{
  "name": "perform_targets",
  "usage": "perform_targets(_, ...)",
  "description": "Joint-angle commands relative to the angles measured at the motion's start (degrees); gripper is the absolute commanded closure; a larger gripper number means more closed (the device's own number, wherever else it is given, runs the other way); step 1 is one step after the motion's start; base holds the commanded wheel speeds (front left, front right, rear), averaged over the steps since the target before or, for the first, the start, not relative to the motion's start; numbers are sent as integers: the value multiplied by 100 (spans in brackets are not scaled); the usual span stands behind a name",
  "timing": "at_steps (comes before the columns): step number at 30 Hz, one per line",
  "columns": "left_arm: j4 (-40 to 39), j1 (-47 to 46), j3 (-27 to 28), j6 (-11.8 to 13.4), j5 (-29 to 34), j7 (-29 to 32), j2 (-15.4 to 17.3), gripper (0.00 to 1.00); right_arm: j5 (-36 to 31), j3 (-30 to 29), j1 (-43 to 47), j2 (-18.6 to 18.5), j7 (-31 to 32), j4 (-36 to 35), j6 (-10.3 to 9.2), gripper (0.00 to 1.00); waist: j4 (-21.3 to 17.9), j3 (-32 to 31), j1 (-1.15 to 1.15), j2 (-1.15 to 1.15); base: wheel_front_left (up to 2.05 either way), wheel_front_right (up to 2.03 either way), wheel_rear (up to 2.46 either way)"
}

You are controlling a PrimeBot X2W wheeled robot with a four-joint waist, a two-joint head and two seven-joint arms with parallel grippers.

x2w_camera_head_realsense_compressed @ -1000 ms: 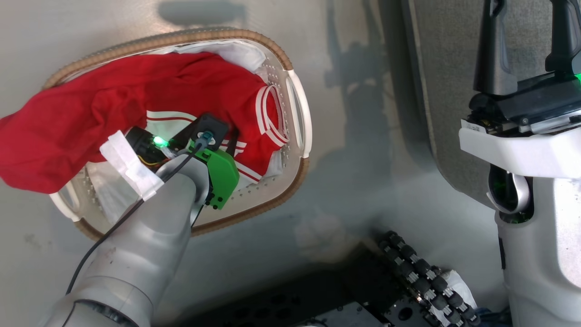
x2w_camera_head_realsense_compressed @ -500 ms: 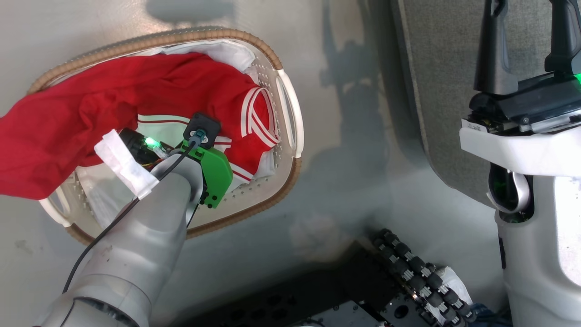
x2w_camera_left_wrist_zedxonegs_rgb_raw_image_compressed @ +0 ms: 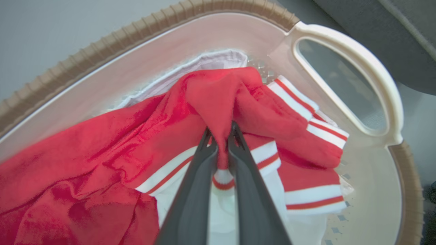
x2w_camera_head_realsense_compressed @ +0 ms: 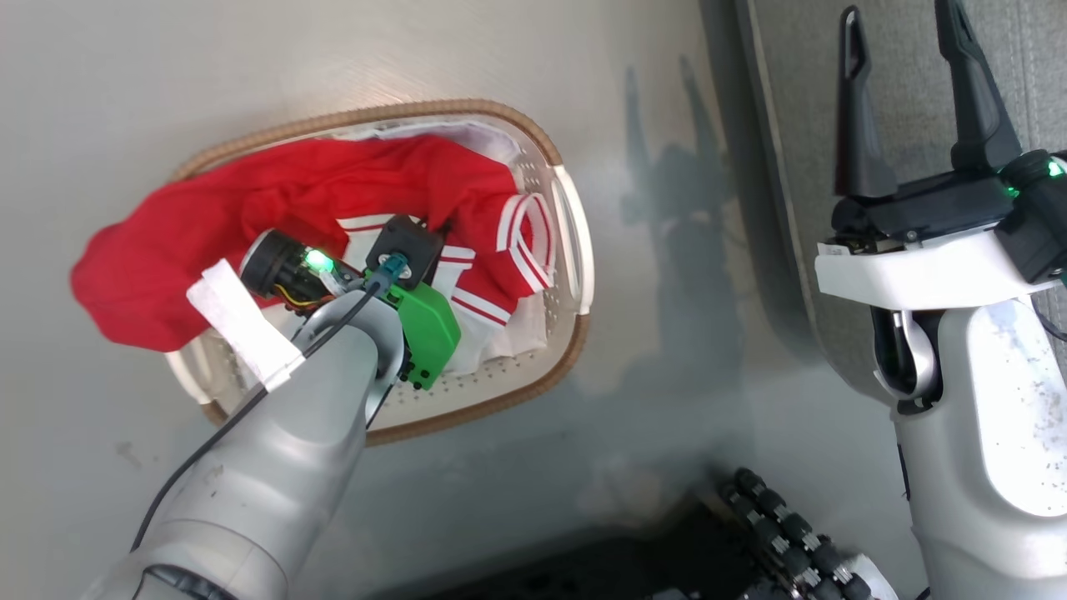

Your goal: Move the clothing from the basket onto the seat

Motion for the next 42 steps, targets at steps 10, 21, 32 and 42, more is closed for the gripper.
perform_targets(10, -1605, 732, -43, -46, 178, -28, 386, 100, -308, -152, 603, -24, -14, 569, -8, 0, 877, -1731, 0, 0, 0, 0, 0)
perform_targets(21, -2809, 1242, -22, -92, 102, -27, 895, 100, -212, 75, 1475, -27, -14, 1170, -8, 0, 1087, -3459, 0, 0, 0, 0, 0)
perform_targets(32, -3630, 972, -235, -144, -273, 314, 1408, 100, -24, 569, 2073, -23, -14, 1663, -8, 0, 984, -4752, 0, 0, 0, 0, 0)
perform_targets(42, -4156, 210, -407, -138, -647, 663, 1731, 100, -70, 856, 2004, -22, -14, 1799, -8, 0, 947, -5110, 0, 0, 0, 0, 0)
